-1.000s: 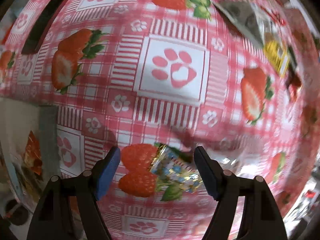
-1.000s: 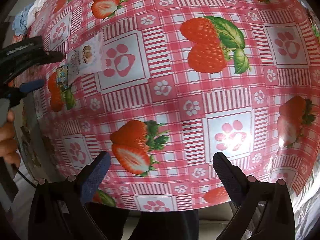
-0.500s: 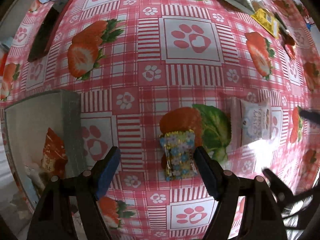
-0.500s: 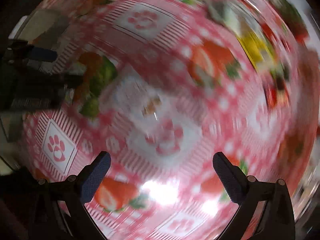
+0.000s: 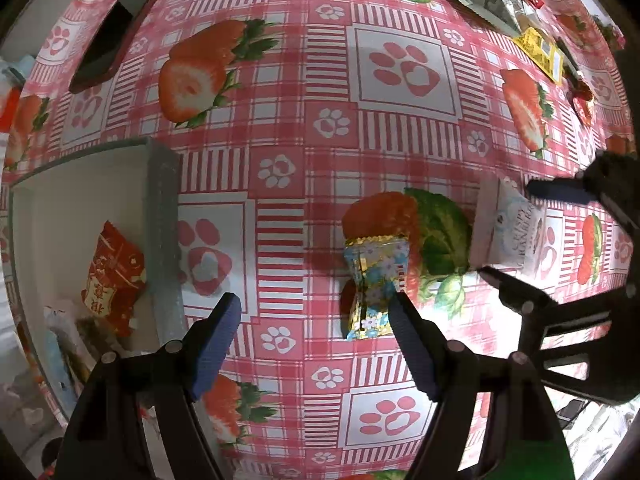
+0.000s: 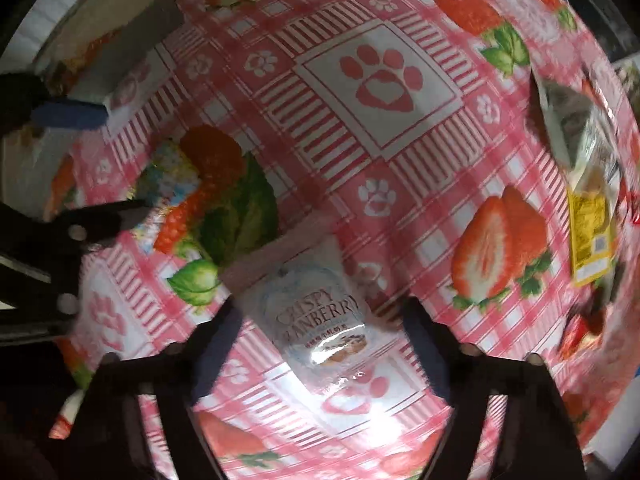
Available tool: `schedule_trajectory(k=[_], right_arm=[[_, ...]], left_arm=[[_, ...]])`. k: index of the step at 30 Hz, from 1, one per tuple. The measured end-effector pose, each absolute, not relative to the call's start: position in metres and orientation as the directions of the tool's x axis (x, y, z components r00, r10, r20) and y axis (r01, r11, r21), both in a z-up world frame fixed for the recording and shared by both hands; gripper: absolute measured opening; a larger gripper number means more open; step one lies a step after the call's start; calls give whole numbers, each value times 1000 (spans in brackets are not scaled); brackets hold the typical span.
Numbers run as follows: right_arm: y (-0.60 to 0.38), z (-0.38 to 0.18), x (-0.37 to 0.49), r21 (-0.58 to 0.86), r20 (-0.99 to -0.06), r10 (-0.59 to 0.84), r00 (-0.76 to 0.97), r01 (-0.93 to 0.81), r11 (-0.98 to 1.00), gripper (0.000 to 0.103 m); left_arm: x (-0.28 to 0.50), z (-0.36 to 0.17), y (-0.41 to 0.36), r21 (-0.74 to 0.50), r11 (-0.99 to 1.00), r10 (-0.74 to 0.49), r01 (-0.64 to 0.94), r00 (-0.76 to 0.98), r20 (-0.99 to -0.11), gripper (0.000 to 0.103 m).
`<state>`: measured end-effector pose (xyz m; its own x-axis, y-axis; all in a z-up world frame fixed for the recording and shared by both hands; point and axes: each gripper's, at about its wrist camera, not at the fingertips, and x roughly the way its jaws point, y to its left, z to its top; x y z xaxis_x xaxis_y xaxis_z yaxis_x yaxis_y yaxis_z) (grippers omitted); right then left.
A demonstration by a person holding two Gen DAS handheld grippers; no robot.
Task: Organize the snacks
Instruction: 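Grasp the floral gold candy with the left gripper while the right grasps the Crispy Cranberry packet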
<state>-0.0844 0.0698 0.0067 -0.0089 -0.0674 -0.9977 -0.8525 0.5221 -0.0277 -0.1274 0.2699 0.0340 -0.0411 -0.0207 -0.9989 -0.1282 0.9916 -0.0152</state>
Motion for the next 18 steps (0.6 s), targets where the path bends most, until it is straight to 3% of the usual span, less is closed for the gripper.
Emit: schedule_trajectory(k=[2,4,11,18], right_arm=[[70,14,-80,-28,-997,-70,-13,-833,553,54],[66,23,-77,-41,-997,-75,-6,-798,602,45],[-7,36,-68,49,-995,-7,-97,-558,828,45],[-56,40,-81,84,-991,30,-133,-420,904,45]], left_arm=[[-105,30,259,-13,993,-18,-118,-43,-999,79],[-104,30,255,-18,994,-23,-112,-45,-999,79],[-100,35,237,-30,992,-37,-119,-57,-998,79],[-95,17,218,5,994,-6,-113,-96,-995,79]])
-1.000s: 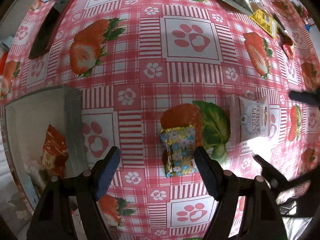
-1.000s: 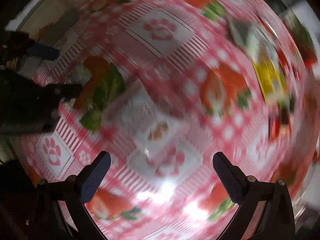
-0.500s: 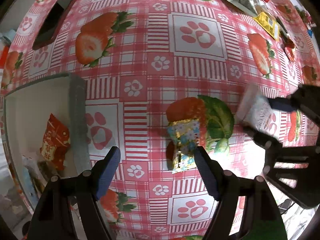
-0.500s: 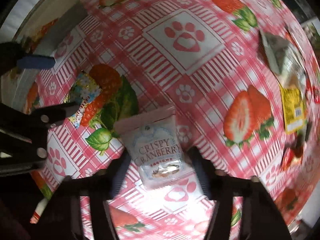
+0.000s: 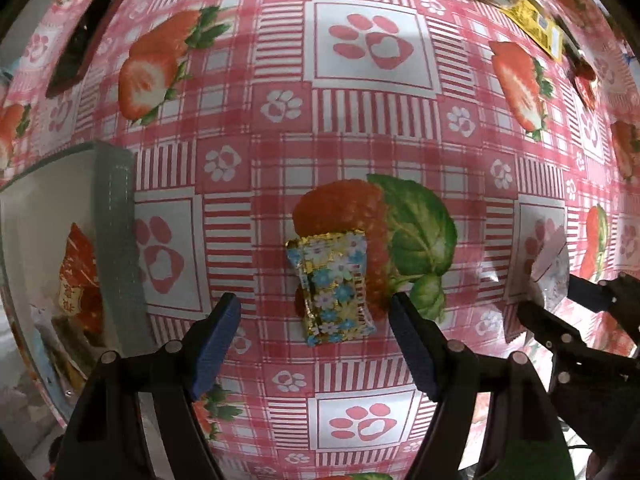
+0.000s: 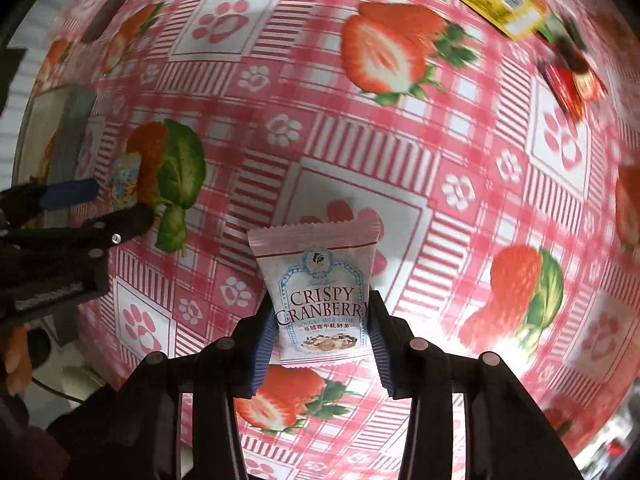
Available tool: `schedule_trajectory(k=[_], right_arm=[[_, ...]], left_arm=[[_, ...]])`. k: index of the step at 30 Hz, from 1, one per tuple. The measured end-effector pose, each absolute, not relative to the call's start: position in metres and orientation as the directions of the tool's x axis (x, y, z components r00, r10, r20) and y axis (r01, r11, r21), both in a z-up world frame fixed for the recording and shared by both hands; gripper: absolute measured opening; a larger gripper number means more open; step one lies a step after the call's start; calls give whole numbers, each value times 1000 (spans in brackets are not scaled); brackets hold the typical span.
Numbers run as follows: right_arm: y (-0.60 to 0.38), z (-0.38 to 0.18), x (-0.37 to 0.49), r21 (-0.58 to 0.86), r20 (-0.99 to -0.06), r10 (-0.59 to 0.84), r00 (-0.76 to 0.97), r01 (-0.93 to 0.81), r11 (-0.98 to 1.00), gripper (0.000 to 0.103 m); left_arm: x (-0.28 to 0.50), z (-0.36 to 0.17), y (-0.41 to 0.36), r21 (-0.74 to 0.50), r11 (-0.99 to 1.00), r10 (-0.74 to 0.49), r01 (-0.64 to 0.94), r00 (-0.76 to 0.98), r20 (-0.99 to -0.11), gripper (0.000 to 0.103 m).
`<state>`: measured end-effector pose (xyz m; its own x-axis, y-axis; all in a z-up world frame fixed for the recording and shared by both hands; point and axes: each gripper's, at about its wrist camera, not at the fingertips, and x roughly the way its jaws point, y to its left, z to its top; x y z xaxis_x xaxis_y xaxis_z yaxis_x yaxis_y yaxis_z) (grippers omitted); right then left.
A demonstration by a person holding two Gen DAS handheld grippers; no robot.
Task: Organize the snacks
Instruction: 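Grasp the floral gold candy with the left gripper while the right grasps the Crispy Cranberry packet, then carry both items over the white tray and open both grippers to release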
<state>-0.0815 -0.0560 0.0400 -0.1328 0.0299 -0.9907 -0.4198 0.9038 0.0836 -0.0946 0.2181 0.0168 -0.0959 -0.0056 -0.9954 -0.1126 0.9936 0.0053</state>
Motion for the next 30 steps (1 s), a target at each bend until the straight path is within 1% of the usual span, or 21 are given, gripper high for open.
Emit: schedule_trajectory(k=[4,6,7,12,14,16,17,18,19,20,21,23,26,30], right_arm=[[-64,43,-81,70,-992,24,-120,-388,919,47],[-57,44,-72,48,-994,5,-108,-404,914,57],[-47,41,-68,31,-995,-12,-99,-414,910,65],[-46,42,-65,-13,-994,-58,-95,-417,909,65],[-17,39,-58,-27,-993,-74,-94,-421,907,65],[-16,43,-58,-35,-993,-80,-90,-423,905,63],[-10,40,-60,-39,-993,-82,-84,-424,905,54],[0,40,-64,-38,-994,-78,-78,-422,906,46],[12,41,-67,-30,-994,-69,-81,-413,910,44],[8,43,-67,-4,-994,-47,-99,-393,920,44],[1,48,-69,10,-993,-34,-110,-372,928,44],[-7,53,-68,37,-992,-2,-124,-318,947,44],[-17,63,-70,92,-990,60,-131,-252,964,44],[-22,85,-74,122,-988,96,-120,-237,964,44]], left_arm=[[-92,14,208,11,993,-1,-117,-95,-995,80],[-93,15,204,10,993,-1,-119,-94,-996,81],[-94,16,203,11,993,0,-120,-93,-996,81],[-98,9,201,14,992,3,-127,-88,-996,85],[-99,8,200,12,993,2,-117,-85,-996,84],[-100,12,202,3,996,-5,-93,-79,-997,76],[-100,13,199,0,997,-6,-79,-74,-997,73],[-101,15,197,-1,998,-6,-63,-65,-998,64],[-103,18,194,-2,999,-5,-46,-54,-999,50],[-104,21,194,-5,1000,-7,-29,-47,-999,40],[-104,22,192,-11,1000,-11,-11,-45,-999,29],[-106,23,193,-44,999,-44,-6,-56,-997,29],[-113,34,198,-48,999,-47,7,-30,-998,28],[-120,53,207,-61,998,-61,19,4,-998,28]])
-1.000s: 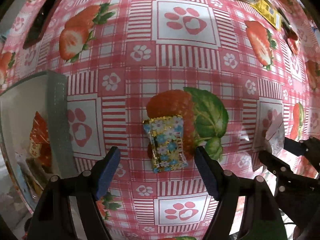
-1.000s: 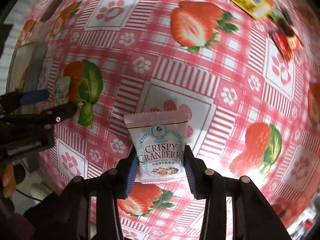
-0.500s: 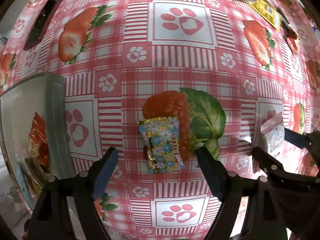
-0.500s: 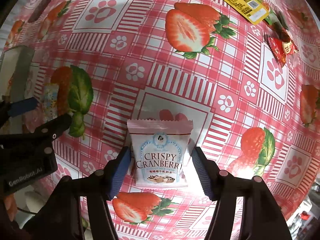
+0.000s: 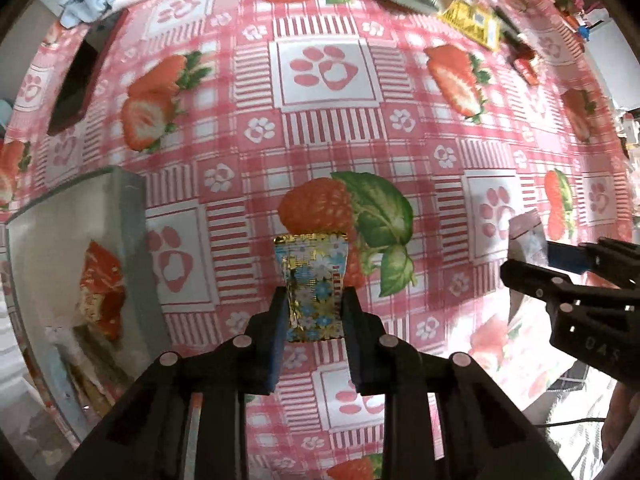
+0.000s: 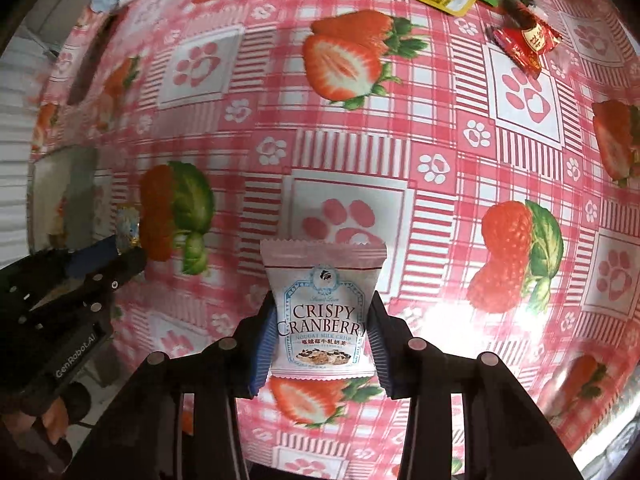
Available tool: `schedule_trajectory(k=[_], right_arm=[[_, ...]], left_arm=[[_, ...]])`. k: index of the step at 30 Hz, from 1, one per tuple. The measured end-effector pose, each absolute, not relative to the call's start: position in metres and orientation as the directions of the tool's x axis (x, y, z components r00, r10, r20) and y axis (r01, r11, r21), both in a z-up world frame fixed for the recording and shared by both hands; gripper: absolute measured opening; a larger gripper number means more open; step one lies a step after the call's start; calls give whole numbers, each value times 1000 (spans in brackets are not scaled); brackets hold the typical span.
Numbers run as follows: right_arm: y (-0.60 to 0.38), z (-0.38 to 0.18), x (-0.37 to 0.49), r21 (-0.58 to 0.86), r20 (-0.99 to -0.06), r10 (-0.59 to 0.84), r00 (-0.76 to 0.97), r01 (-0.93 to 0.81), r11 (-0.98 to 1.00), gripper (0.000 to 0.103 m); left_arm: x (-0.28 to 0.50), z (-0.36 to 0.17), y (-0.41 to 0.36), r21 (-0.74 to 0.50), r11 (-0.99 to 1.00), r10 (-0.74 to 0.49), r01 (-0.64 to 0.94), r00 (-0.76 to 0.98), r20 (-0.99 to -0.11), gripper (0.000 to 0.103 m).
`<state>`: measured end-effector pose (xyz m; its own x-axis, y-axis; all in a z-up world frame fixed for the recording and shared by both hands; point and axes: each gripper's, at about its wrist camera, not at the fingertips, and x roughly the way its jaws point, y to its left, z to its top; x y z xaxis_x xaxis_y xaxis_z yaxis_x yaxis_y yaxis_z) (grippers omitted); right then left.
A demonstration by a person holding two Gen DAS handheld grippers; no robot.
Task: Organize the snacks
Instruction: 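Carry both items over the white tray and open both grippers to release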
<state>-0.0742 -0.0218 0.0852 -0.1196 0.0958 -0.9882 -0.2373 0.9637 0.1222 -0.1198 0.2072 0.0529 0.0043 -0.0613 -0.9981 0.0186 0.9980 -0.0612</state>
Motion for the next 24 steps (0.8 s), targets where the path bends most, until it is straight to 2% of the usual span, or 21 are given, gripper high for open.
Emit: schedule_trajectory(k=[9,24], right_arm=[[33,126,-81,154,-987,132,-93,-304,940,44],[150,113,-92,201,-979,166,-115,-477,856,44]], left_arm=[[-121,97,235,-44,999,-44,8,83,-996,29],[-160,109,344,-9,987,9,-162,108,-994,29]])
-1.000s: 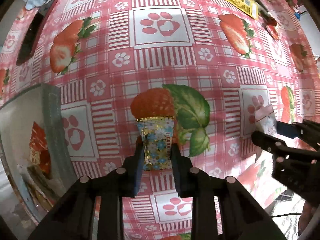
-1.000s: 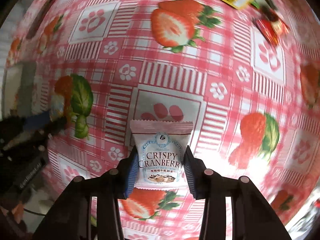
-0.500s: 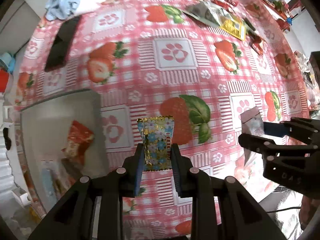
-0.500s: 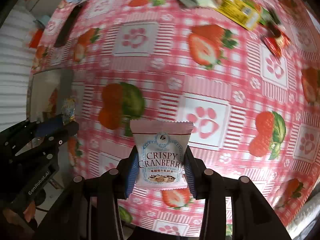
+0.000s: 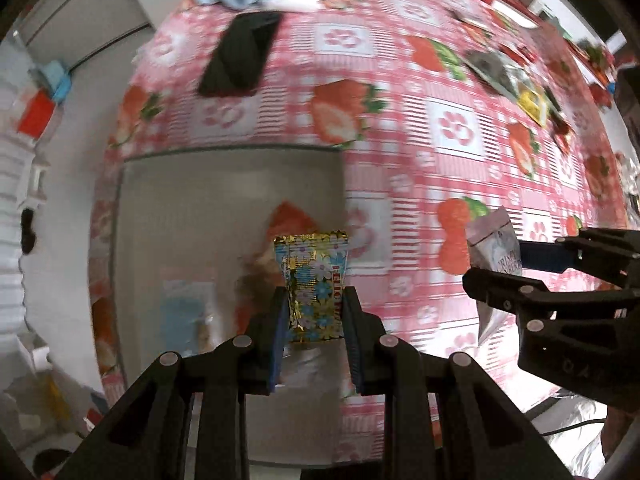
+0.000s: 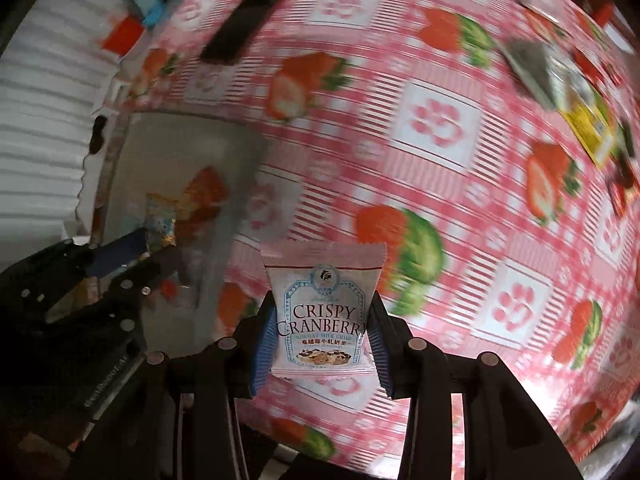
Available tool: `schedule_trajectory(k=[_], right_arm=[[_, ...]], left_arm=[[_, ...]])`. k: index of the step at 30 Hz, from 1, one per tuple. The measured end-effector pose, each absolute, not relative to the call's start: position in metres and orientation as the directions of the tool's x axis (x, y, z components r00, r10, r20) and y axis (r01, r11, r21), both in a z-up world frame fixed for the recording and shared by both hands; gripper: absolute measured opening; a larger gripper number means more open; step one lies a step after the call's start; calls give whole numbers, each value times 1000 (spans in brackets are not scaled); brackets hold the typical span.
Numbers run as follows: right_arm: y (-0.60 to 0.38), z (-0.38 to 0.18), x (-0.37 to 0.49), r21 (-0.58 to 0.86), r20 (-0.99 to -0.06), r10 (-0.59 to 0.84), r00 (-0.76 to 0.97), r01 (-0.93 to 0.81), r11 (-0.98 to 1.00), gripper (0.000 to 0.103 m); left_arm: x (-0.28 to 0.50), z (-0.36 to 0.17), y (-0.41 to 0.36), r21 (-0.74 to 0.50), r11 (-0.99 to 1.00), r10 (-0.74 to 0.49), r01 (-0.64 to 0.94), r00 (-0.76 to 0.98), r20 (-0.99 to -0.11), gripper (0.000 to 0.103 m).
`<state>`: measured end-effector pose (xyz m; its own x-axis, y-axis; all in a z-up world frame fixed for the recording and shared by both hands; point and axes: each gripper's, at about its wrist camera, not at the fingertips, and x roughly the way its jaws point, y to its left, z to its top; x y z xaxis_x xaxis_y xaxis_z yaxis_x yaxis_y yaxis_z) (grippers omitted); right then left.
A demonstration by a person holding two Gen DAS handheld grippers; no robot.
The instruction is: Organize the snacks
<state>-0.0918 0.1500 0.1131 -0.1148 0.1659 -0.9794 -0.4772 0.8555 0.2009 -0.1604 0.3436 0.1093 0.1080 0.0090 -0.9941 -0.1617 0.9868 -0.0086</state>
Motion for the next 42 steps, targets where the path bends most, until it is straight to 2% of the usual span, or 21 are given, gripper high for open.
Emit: schedule_trajectory(k=[10,15,17,18,19,21,22,25,31,32,33,37,42], right_arm=[[237,100,-109,224,-974,160,-160,-583,781,44],[265,93,-113,229,-972,151,-178,-603,764,44],[276,89,-115,230,-972,147,-184,-609,759,44],[281,88,-116,227,-972,142,-185,-613,757,44],[286,86,-117,226,-972,138,-188,-617,754,44],[296,82,-120,225,-972,130,-196,-621,750,45],[298,82,-121,223,-973,128,-194,-624,748,51],[304,84,-124,205,-978,127,-167,-629,749,80],[304,94,-128,136,-991,91,-102,-650,748,83],[303,98,-129,119,-993,84,-85,-652,749,98],[303,102,-131,99,-995,82,-56,-654,750,103],[289,130,-132,66,-994,108,25,-653,754,103],[268,173,-126,60,-981,161,108,-619,783,103]], left_arm=[[-193,101,407,0,956,24,-292,78,-997,29],[-201,102,421,-1,952,26,-305,83,-996,29],[-204,104,423,-1,955,29,-296,96,-995,32],[-205,104,423,2,957,33,-290,101,-994,42],[-206,105,423,7,958,39,-287,107,-993,60],[-209,109,425,13,957,53,-290,133,-990,80],[-210,111,425,24,957,68,-289,143,-987,80],[-212,111,428,-14,960,27,-280,142,-989,81],[-212,115,422,36,965,73,-260,133,-988,83],[-212,117,422,40,964,80,-262,141,-987,83],[-211,120,421,45,963,88,-265,151,-985,83],[-210,142,418,51,963,113,-266,224,-968,83],[-201,178,410,6,976,73,-216,305,-950,85]])
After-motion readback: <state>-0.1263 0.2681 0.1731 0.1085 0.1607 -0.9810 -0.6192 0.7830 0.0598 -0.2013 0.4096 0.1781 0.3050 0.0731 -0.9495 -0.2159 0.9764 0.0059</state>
